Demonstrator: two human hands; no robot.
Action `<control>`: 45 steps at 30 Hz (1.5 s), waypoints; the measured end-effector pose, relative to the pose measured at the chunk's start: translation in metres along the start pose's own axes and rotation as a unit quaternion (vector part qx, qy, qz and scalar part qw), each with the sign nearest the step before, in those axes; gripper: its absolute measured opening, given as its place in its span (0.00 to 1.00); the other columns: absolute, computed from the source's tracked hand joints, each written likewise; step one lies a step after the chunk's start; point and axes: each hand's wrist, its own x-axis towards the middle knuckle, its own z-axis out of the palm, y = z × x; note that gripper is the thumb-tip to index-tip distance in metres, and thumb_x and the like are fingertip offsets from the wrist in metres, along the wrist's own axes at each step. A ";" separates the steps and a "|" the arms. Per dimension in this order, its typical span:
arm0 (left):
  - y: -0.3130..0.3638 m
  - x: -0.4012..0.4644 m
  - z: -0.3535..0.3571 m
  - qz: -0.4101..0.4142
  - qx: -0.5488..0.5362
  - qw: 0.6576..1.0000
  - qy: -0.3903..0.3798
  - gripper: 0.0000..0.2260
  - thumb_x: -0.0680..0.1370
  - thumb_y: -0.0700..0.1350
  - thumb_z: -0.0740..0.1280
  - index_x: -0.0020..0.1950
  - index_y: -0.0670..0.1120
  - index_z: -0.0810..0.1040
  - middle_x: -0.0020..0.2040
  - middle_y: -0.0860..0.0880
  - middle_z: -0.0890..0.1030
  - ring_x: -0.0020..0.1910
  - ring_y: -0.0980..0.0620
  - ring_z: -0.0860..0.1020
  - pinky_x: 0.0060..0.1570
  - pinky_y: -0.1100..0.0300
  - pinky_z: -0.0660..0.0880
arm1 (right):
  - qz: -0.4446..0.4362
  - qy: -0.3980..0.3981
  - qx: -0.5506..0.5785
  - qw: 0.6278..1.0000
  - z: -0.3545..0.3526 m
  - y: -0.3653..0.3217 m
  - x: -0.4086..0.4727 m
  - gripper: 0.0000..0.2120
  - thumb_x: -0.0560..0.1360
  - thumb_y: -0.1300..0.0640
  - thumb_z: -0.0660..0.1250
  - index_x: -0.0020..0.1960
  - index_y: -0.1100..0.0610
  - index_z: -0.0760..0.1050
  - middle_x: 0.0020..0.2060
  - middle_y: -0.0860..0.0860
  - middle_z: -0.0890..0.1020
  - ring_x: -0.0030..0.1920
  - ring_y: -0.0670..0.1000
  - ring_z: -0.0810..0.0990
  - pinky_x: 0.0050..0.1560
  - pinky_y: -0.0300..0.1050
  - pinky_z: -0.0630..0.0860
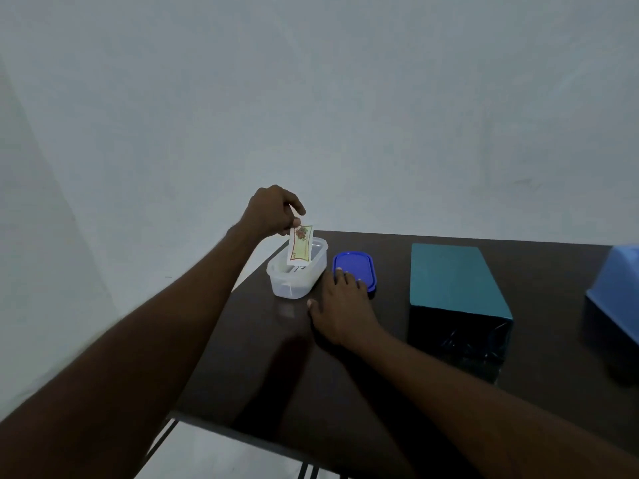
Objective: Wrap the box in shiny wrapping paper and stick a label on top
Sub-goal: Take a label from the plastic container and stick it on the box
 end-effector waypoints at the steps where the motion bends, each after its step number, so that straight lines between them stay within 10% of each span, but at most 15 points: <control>1: 0.001 -0.001 -0.002 -0.001 -0.004 1.000 0.004 0.04 0.73 0.38 0.73 0.45 0.46 0.84 0.34 0.47 0.85 0.29 0.56 0.82 0.36 0.68 0.75 | -0.005 0.021 0.013 1.000 -0.002 -0.001 -0.002 0.31 0.80 0.44 0.58 0.76 0.60 0.58 0.75 0.60 0.64 0.74 0.61 0.63 0.73 0.60 0.60; 11: 0.023 -0.016 -0.010 -0.012 -0.100 0.992 0.078 0.04 0.74 0.40 0.70 0.42 0.41 0.82 0.37 0.46 0.85 0.31 0.54 0.84 0.37 0.61 0.82 | 0.018 0.168 0.187 0.968 -0.050 -0.012 -0.012 0.11 0.80 0.57 0.60 0.59 0.60 0.75 0.50 0.56 0.83 0.46 0.55 0.82 0.47 0.50 0.81; 16: 0.076 -0.037 -0.009 0.077 -0.205 0.971 0.096 0.01 0.72 0.41 0.73 0.42 0.44 0.84 0.35 0.50 0.85 0.35 0.51 0.84 0.41 0.58 0.82 | 0.190 0.080 0.625 0.753 -0.133 0.005 -0.005 0.09 0.79 0.62 0.63 0.48 0.68 0.78 0.35 0.62 0.84 0.30 0.60 0.84 0.30 0.48 0.81; 19: 0.103 -0.042 -0.001 0.122 -0.215 0.964 0.101 0.03 0.71 0.38 0.73 0.43 0.45 0.85 0.34 0.53 0.84 0.35 0.56 0.83 0.42 0.56 0.82 | 0.188 0.077 0.682 0.703 -0.168 0.040 -0.013 0.12 0.79 0.58 0.66 0.47 0.68 0.78 0.38 0.62 0.83 0.33 0.57 0.83 0.31 0.45 0.80; 45: 0.207 -0.057 0.057 0.180 -0.380 0.907 0.007 0.03 0.74 0.40 0.73 0.46 0.43 0.86 0.38 0.46 0.85 0.39 0.47 0.84 0.46 0.51 0.82 | 0.145 0.024 0.768 0.624 -0.201 0.154 -0.076 0.09 0.75 0.66 0.68 0.54 0.69 0.77 0.44 0.59 0.84 0.43 0.52 0.85 0.43 0.42 0.83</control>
